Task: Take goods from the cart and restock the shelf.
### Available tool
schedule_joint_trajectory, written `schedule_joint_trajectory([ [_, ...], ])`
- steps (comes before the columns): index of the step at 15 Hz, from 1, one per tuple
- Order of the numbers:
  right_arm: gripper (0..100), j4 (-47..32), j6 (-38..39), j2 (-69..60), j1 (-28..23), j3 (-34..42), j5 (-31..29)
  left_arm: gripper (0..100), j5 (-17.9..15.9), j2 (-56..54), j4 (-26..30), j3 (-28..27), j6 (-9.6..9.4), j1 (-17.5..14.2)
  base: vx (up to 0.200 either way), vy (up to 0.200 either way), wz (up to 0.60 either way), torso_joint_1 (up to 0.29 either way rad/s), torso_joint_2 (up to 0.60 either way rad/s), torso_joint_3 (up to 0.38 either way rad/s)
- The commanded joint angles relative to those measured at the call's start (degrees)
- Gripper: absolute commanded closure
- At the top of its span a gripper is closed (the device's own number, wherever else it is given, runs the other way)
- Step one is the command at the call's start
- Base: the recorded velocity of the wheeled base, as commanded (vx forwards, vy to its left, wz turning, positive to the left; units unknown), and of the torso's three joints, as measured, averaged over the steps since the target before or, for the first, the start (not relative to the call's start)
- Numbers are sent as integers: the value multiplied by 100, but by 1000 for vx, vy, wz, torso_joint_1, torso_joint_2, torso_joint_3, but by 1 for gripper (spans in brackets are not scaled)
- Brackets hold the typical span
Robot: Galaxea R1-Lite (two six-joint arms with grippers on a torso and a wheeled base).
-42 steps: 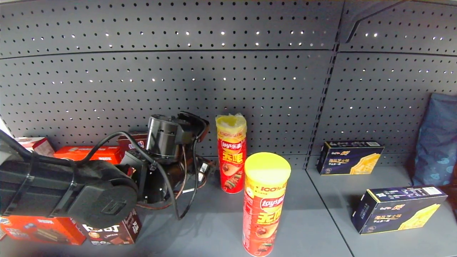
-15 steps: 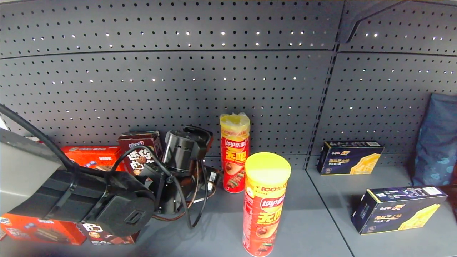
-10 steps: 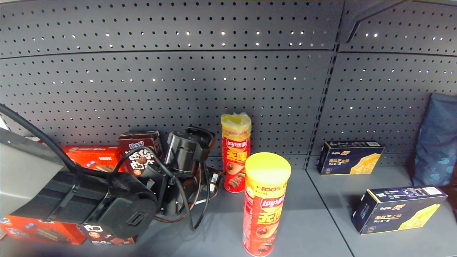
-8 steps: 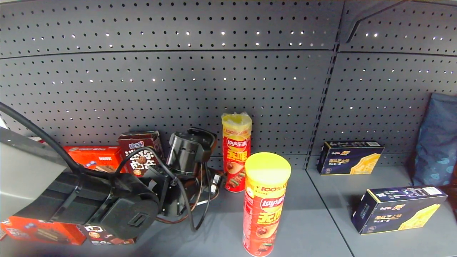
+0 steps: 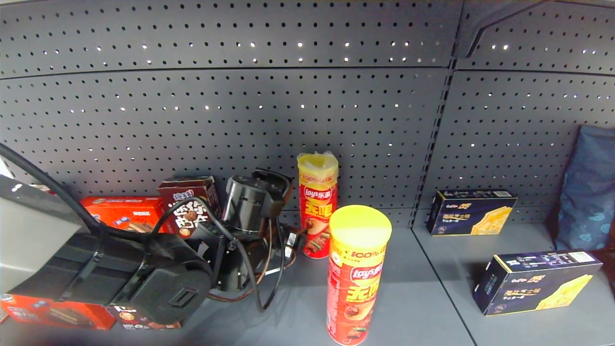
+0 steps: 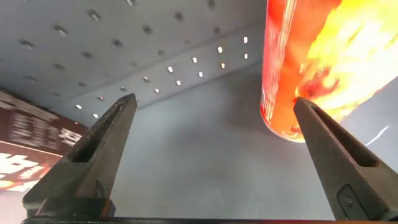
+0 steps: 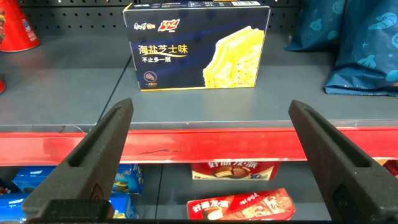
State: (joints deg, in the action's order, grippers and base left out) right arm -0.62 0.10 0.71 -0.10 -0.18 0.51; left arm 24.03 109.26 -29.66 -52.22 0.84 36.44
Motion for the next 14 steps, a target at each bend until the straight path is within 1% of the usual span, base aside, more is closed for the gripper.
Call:
schedule_joint_trajectory([
  [1,0,1,-1,8,1,1,2,0,5,-423,30,-7,-110,-40,0,0,0,0,0,0],
  [3,0,1,-1,8,1,1,2,0,-3,-968,127,28,-471,-128,0,0,0,0,0,0],
  [4,0,1,-1,8,1,1,2,0,-3,-1338,294,37,-594,-146,0,0,0,0,0,0],
  [5,0,1,-1,8,1,1,2,0,-3,-1759,584,37,-629,-146,0,0,0,0,0,0],
  [7,0,1,-1,8,1,1,2,0,49,-2691,1243,63,-629,-137,0,0,0,0,0,0],
  [8,0,1,-1,8,1,1,2,0,111,-3060,1402,178,-629,-128,0,0,0,0,0,0],
  [9,0,1,-1,8,1,1,2,0,128,-3465,1489,345,-629,-102,0,0,0,0,0,0],
  [10,0,1,-1,8,1,1,2,0,128,-3965,1525,599,-682,-102,0,0,0,0,0,0],
  [11,0,1,-1,8,1,1,2,0,128,-4335,1525,802,-849,-128,0,0,0,0,0,0],
  [12,0,1,-1,8,1,1,2,0,128,-4335,1525,802,-849,-128,0,0,0,0,0,0],
  [13,0,1,-1,8,1,1,2,0,128,-5205,1533,1470,-972,-137,0,0,0,0,0,0],
  [14,0,1,-1,8,1,1,2,0,120,-5776,1533,2006,-989,-119,0,0,0,0,0,0],
])
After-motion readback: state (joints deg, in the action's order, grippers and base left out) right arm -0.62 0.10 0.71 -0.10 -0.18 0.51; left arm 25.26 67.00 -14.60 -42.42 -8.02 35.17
